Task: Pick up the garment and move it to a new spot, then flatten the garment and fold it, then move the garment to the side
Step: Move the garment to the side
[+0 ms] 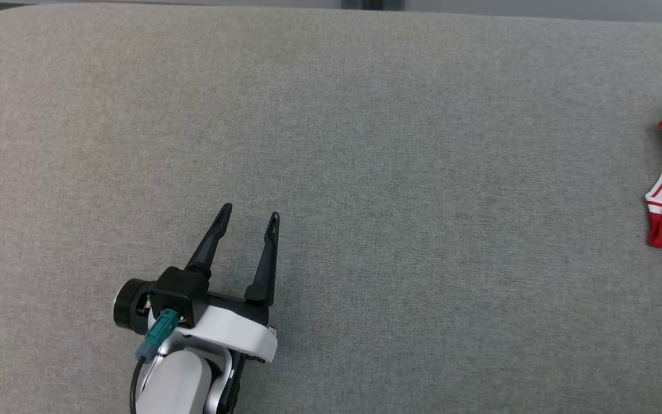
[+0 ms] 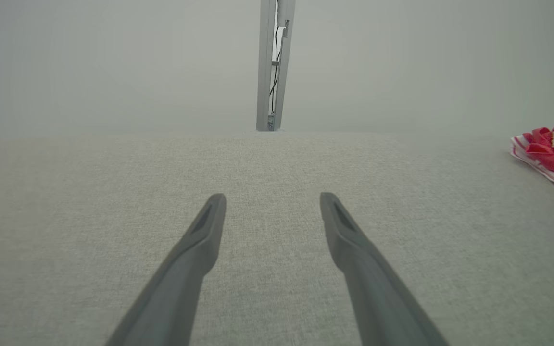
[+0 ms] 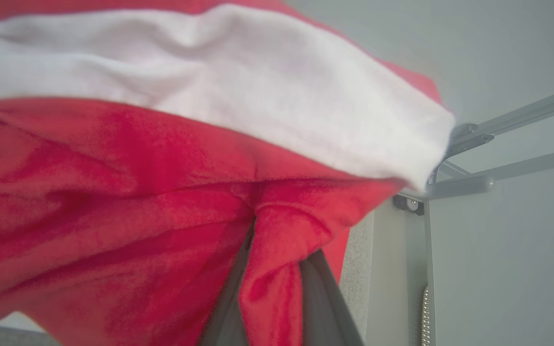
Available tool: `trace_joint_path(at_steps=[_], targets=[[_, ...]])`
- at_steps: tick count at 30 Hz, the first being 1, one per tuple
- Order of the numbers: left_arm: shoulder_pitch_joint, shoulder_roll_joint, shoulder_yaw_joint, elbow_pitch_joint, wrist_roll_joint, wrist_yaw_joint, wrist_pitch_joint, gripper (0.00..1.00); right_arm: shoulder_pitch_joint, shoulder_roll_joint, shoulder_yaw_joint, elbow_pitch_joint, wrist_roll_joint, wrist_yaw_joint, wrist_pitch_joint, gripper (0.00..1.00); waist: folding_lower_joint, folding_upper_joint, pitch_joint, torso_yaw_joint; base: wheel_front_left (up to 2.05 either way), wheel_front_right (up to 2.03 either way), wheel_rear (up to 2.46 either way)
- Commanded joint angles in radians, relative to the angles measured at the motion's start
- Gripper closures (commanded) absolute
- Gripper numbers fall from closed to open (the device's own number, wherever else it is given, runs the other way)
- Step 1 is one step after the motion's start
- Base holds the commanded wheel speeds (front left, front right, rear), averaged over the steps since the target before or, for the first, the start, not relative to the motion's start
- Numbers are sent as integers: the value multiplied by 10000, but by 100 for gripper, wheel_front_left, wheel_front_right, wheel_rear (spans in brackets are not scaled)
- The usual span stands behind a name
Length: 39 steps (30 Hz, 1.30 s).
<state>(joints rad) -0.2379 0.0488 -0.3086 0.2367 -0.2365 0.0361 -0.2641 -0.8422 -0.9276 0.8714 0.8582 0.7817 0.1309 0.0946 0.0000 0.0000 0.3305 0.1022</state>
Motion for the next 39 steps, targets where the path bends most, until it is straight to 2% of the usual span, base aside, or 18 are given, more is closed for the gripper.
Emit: trace_joint_path(at_steps=[1,6,7,8,14,17,22,29,32,35,39], targets=[[-220,39,4,-5,88,-55,7,0,228,81,-57,192,-108,-2,-103,100,0,0,120,105,0,0,0],[-229,38,163,21,172,-89,7,0,189,439,-169,959,-664,-2,-350,100,0,0,327,239,0,0,0],[-225,36,205,39,193,-103,7,0,144,542,-230,1137,-758,-2,-397,58,0,0,350,245,0,0,0],[-221,36,248,52,211,-100,7,0,125,669,-306,1305,-797,-2,-398,0,0,0,364,250,0,0,0],[-159,38,428,115,242,-119,7,0,-43,1188,-439,1733,-938,4,-218,0,0,0,229,219,0,0,0],[-103,39,378,117,168,-89,7,0,-237,1247,-394,1672,-1153,-1,-174,0,0,0,37,185,0,0,0],[54,41,289,149,50,-10,7,0,-613,1196,-259,1380,-1484,-1,155,0,0,0,-390,152,0,0,0],[304,40,315,150,-76,67,7,0,-938,836,75,730,-1734,-2,1369,0,0,0,-981,195,0,0,0],[345,43,358,142,-82,84,7,0,-1136,781,-11,404,-1875,-2,1229,0,0,0,-1122,202,0,0,0],[508,38,469,153,-36,103,7,0,-1206,895,-255,-54,-1972,-2,647,0,0,0,-1356,191,0,0,0],[700,38,732,167,121,98,7,0,-1133,1433,-615,-633,-2200,-2,-432,0,0,0,-1713,45,0,0,0]])
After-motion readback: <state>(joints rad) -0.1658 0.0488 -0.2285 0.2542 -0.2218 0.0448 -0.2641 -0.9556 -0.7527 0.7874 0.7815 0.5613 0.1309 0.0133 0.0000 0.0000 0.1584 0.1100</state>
